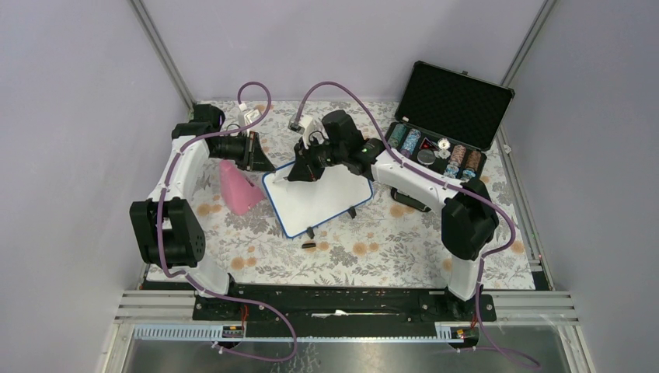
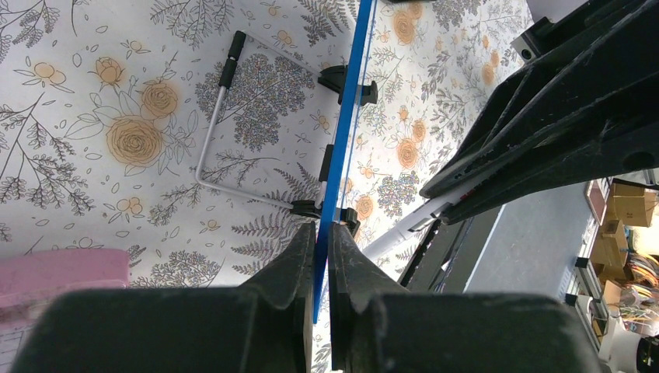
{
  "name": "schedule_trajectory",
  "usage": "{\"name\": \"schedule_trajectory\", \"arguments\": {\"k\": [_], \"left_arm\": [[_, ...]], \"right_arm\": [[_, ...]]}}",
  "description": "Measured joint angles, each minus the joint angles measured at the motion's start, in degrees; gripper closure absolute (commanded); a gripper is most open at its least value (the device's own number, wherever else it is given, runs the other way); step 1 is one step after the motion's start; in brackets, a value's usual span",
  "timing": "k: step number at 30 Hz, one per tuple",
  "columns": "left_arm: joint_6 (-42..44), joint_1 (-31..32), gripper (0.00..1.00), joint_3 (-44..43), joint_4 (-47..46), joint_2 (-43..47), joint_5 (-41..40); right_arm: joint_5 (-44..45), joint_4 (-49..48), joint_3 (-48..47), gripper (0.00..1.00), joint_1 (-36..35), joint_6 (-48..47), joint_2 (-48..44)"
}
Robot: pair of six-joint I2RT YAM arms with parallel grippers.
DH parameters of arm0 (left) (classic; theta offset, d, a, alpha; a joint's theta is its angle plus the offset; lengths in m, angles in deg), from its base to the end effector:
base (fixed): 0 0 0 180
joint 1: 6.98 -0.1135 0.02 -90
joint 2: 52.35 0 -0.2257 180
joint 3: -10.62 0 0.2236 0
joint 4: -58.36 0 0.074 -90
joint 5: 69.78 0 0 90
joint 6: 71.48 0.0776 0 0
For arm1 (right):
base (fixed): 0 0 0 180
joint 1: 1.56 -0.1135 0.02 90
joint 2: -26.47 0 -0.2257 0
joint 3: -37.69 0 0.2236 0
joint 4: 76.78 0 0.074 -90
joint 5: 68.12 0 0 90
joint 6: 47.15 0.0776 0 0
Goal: Write a sentence on the whiteboard
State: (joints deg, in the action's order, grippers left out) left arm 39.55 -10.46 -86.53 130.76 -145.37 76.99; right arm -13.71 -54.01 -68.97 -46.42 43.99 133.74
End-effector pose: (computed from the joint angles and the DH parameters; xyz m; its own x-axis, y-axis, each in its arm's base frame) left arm 0.3014 -0.0467 0.2467 -0.7665 0.1504 -0.6244 0.5902 0.5483 -0.5924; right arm 0.2775 0.3399 0.2722 -0.3002 -0.2759 -0.9131 -0.9465 0.2051 0.2492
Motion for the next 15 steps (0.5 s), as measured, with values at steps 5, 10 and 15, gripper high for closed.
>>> {"name": "schedule_trajectory", "arguments": {"k": [5,10,15], "left_arm": [[0.24,0.00,1.00,0.00,0.04,0.00,0.02],[0.37,0.00,1.00,0.00,0.07,0.00,0.04],[0.42,0.00,1.00,0.00,0.07,0.00,0.07]], "right_arm": [[-0.02,0.02,0.00,1.00,0.00,0.00,0.00],[0.00,0.00,0.00,1.00,0.00,0.00,0.15],[0.09,0.07,0.00,1.00,0.00,-0.20,0.94]]}}
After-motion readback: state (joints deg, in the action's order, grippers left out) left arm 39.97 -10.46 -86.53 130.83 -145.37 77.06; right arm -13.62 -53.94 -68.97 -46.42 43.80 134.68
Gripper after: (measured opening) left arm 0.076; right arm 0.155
